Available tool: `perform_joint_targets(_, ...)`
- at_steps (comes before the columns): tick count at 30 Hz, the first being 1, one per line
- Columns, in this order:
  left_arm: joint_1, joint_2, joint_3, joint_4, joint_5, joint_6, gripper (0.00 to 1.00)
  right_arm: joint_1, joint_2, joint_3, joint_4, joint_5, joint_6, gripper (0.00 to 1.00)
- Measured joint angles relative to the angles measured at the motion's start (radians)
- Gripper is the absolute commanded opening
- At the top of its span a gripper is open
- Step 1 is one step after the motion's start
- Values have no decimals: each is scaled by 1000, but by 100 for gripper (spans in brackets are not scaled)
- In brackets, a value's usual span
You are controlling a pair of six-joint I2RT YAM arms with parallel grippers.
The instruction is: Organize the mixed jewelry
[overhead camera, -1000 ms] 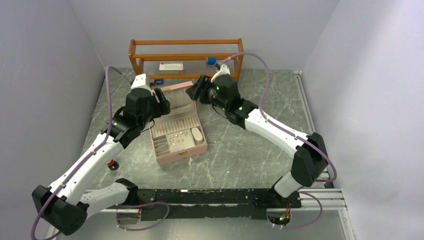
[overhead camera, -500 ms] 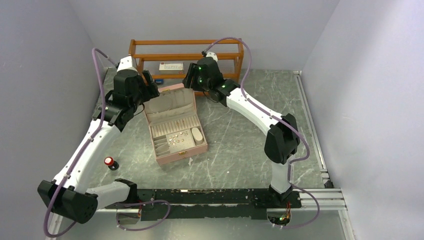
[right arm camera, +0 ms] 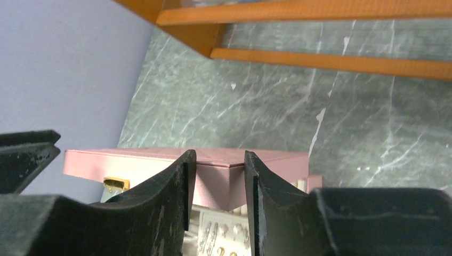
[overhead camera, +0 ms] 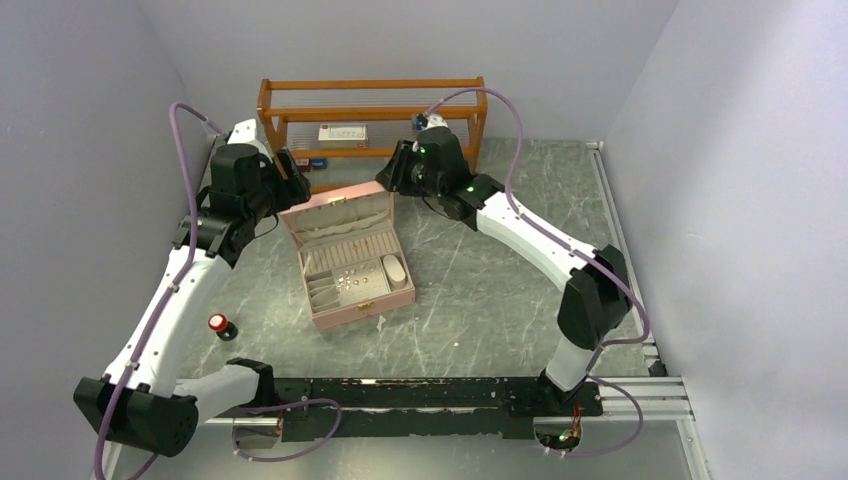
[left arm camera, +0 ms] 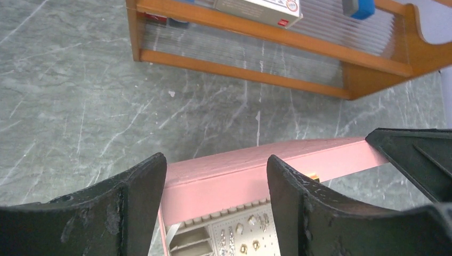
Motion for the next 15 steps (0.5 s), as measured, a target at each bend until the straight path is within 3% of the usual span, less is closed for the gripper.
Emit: perform_joint_targets(15, 0, -127, -81, -152, 115, 14, 73, 34, -273, -387, -32, -93, 39, 32)
